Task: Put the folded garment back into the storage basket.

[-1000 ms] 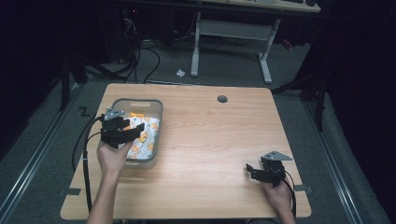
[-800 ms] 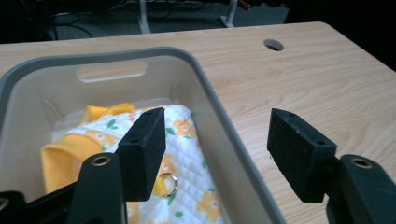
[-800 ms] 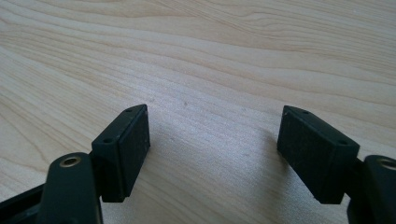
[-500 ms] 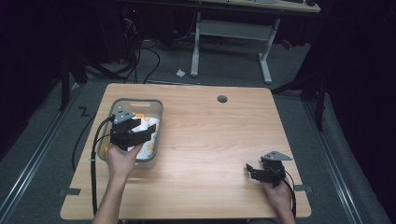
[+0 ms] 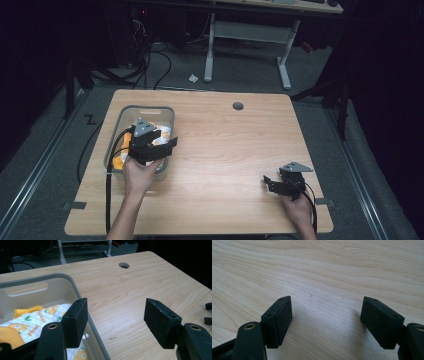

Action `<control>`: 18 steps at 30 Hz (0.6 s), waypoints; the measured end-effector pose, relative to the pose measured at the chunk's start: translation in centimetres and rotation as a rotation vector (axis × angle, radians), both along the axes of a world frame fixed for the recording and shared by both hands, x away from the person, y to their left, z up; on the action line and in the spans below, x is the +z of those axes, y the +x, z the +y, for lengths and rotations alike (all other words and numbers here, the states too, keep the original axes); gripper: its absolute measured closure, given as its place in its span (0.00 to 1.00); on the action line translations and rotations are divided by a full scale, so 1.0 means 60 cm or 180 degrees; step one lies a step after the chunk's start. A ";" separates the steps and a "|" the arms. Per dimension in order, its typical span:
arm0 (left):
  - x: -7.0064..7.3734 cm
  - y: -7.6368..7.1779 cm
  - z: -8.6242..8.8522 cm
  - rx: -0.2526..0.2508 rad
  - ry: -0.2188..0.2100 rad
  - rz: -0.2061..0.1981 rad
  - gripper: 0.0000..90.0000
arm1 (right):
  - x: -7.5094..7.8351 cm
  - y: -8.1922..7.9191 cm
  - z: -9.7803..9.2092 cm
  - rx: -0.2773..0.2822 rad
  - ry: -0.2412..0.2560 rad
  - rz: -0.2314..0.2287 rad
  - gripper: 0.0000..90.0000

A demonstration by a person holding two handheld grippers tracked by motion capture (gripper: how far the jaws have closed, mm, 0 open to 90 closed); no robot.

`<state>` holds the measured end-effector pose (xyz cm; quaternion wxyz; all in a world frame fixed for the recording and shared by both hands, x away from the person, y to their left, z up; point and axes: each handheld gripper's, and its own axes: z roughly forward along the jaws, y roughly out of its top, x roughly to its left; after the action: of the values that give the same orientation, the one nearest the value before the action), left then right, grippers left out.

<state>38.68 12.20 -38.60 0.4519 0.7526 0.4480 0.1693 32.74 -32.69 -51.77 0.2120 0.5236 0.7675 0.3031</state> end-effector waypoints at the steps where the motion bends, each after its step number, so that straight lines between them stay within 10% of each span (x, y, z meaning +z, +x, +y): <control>1: 0.000 -0.001 -0.002 -0.0014 0.0005 0.0001 0.40 | 0.000 0.000 0.000 0.0000 0.0000 0.0000 0.29; 18: -0.005 -0.016 -0.024 -0.0109 -0.0017 -0.0028 0.40 | 0.000 0.000 0.000 -0.0001 0.0001 0.0001 0.29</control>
<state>37.70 10.75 -38.89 0.4587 0.7582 0.4335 0.1637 32.74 -32.68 -51.77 0.2119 0.5238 0.7673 0.3031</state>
